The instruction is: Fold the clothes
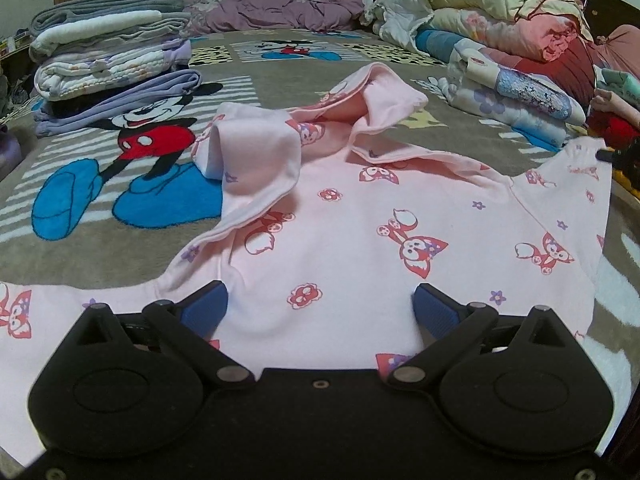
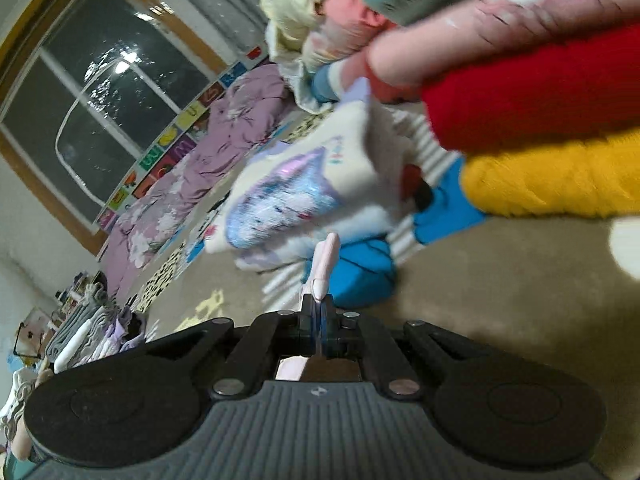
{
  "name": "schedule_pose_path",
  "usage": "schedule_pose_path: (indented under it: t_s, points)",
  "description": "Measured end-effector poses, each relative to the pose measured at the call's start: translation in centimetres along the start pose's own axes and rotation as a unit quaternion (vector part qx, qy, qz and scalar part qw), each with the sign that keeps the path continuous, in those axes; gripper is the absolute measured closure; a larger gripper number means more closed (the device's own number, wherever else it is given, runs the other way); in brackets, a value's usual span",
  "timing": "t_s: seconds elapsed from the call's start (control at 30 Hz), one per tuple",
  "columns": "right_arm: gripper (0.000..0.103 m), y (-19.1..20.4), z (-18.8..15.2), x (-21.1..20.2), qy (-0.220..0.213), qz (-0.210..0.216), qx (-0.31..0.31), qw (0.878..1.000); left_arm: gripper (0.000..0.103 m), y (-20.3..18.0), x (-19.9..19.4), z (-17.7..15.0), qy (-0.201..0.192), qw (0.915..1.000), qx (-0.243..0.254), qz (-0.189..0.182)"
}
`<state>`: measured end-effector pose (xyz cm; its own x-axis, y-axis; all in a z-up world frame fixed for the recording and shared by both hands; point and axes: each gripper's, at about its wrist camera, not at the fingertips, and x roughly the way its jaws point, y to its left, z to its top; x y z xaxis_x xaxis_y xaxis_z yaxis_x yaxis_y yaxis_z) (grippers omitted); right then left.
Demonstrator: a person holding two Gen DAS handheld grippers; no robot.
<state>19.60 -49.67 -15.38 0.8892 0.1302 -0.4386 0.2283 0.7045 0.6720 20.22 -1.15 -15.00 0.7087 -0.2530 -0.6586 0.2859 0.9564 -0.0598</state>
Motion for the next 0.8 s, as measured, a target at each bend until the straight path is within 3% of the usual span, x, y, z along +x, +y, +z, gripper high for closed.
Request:
schedule_pose_path:
  t_s: [0.23, 0.47, 0.6, 0.7, 0.8]
  points:
    - [0.098, -3.3, -1.5, 0.3, -0.002, 0.007, 0.050, 0.999, 0.002, 0.0, 0.0, 0.0, 0.000, 1.0000, 0.003, -0.001]
    - [0.099, -4.5, -2.0, 1.4, 0.009, -0.013, 0.059, 0.998, 0.001, 0.0, 0.1, 0.0, -0.001, 1.0000, 0.005, -0.001]
    - [0.091, -3.9, -1.4, 1.0, -0.002, -0.038, 0.033, 0.999, 0.001, 0.0, 0.0, 0.0, -0.001, 1.0000, 0.006, -0.002]
    - [0.076, -4.3, -0.8, -0.3, -0.033, -0.066, 0.050, 0.996, 0.001, 0.0, 0.0, -0.1, -0.001, 1.0000, 0.008, -0.003]
    - [0.070, -3.8, -0.6, -1.4, -0.051, -0.088, 0.038, 0.994, 0.001, 0.2, -0.3, 0.1, 0.001, 1.0000, 0.007, -0.007]
